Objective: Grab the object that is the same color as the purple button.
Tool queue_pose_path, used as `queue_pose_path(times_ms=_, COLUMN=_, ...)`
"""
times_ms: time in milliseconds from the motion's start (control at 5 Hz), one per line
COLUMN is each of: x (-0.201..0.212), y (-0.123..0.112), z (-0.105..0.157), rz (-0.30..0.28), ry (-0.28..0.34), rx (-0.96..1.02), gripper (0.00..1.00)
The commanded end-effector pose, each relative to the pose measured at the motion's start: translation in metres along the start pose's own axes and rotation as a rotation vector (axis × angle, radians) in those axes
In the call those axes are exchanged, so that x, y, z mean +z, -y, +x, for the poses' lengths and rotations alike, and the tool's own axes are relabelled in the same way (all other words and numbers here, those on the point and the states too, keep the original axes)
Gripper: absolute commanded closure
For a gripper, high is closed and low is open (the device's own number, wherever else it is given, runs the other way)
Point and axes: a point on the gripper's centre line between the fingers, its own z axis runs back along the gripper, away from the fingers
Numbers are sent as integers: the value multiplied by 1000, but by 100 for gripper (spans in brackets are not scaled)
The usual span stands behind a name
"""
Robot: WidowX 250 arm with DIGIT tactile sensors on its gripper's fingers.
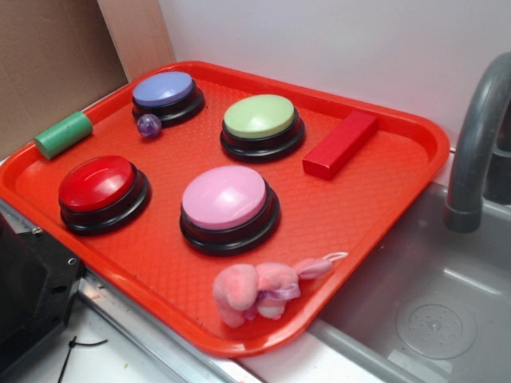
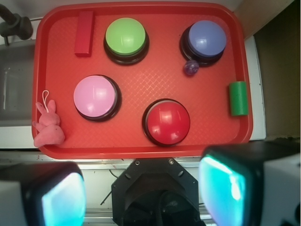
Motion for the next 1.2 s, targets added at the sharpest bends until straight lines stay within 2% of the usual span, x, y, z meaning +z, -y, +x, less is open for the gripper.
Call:
queue_pose_path(times_ms=0, x=0, y=0, z=0, rz=0, ry=0, rx=0, gripper=0)
queue_pose_path(times_ms=200, x=-8, y=-8, z=3, rz=8, ry=-14, rx=122, gripper=0)
queue_pose_path(times_ms=400, x=-22, y=-24, z=7, rz=22, ry=12, rx=276, gripper=0)
queue_pose_path(times_ms=600, x=-42, y=-42, z=12, rz=54, ry=4, rx=455, gripper=0)
queue_pose_path(times_ms=800, x=-65, y=-57, z=21, rz=72, ry=34, rx=590, gripper=0)
queue_pose_path(times_ms=1000, x=-89, y=-76, z=34, rz=107, ry=101, rx=720, gripper=0)
